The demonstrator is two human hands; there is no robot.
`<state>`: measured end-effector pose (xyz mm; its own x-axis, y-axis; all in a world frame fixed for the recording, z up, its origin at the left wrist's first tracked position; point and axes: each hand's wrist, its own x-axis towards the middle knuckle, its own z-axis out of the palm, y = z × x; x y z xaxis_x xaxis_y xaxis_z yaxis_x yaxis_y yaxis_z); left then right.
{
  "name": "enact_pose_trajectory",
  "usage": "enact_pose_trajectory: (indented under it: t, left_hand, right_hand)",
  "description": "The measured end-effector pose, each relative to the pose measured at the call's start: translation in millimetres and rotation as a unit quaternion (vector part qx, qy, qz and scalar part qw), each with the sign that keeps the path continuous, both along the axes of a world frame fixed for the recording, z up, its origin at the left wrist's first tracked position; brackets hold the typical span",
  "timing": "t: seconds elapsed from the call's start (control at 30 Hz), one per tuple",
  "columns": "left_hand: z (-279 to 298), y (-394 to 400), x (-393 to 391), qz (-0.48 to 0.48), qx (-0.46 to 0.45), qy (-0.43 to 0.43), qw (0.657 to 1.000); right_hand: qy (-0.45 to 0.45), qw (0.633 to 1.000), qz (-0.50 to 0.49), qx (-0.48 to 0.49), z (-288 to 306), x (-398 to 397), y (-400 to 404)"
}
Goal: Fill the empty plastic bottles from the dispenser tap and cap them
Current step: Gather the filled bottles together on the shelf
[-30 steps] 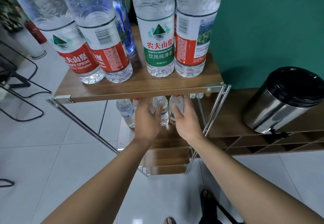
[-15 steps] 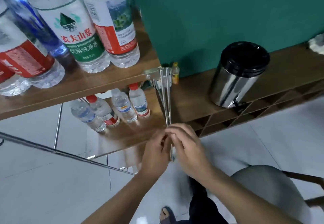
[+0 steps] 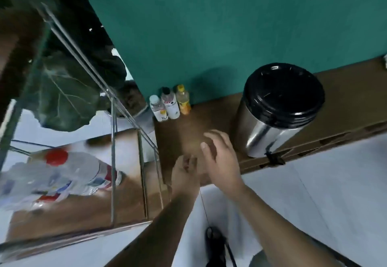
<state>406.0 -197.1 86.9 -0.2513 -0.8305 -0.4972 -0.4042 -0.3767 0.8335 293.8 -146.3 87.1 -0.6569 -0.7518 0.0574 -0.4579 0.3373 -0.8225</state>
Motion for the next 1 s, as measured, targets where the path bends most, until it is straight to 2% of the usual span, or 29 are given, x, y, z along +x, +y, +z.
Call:
enact_pose_trajectory:
  t: [0.1, 0.2, 0.3, 0.37, 0.4, 0.47, 0.5, 0.57, 0.6, 0.77, 0.9, 1.0]
  left_hand:
    - [-25.3, -35.0, -31.0, 0.028, -0.036, -0.087, 0.995]
    - [-36.5, -87.1, -56.1, 0.076, -0.073, -0.13, 0.986]
    - [-43.6, -156.1, -76.2, 0.14, -0.088, -0.134, 0.977]
    - [-45.7, -191.1, -84.6, 0.147, -0.094, -0.154, 0.973]
    - [-27.7, -197.1, -87.6, 0.139, -0.12, -0.144, 0.972]
    - [-31.1, -226.9, -91.2, 0.136, -0.171, -0.139, 0.966]
    - [-28.7, -244.5, -98.6, 0.135, -0.186, -0.134, 0.964]
    - [-28.4, -266.2, -104.6, 0.125, -0.201, -0.14, 0.961]
    - [-30.3, -273.2, -106.6, 0.117, -0.203, -0.153, 0.96]
    - [-44.6, -292.8, -106.6, 0.094, -0.212, -0.201, 0.952]
    - [-47.9, -289.1, -106.2, 0.089, -0.219, -0.215, 0.948]
    - [-48.8, -277.9, -101.8, 0.073, -0.232, -0.225, 0.944]
  right_hand:
    - [-0.028, 0.999, 0.018, 0.01, -34.8, -33.6, -51.6]
    - [-0.017, 1.0, 0.022, -0.01, -64.3, -64.5, -101.4]
    - [-0.004, 0.999, 0.036, -0.041, -93.4, -90.7, -148.4]
    - [-0.002, 0.998, 0.024, -0.058, -96.4, -105.3, -173.1]
    - [0.021, 0.997, 0.031, -0.066, -99.2, -111.8, -187.8]
    - [-0.019, 0.994, 0.049, -0.097, -89.3, -111.1, -198.6]
    - [-0.035, 0.993, 0.049, -0.098, -117.8, -114.9, -217.6]
    - [-0.048, 0.992, 0.067, -0.098, -83.0, -116.7, -229.4]
    - [-0.03, 0.99, 0.06, -0.126, -88.1, -116.9, -239.6]
    - [0.012, 0.992, 0.059, -0.114, -80.4, -118.5, -270.7]
    - [0.098, 0.988, 0.043, -0.11, -89.9, -117.5, -265.2]
    - [0.058, 0.984, 0.058, -0.161, -91.5, -115.9, -254.2]
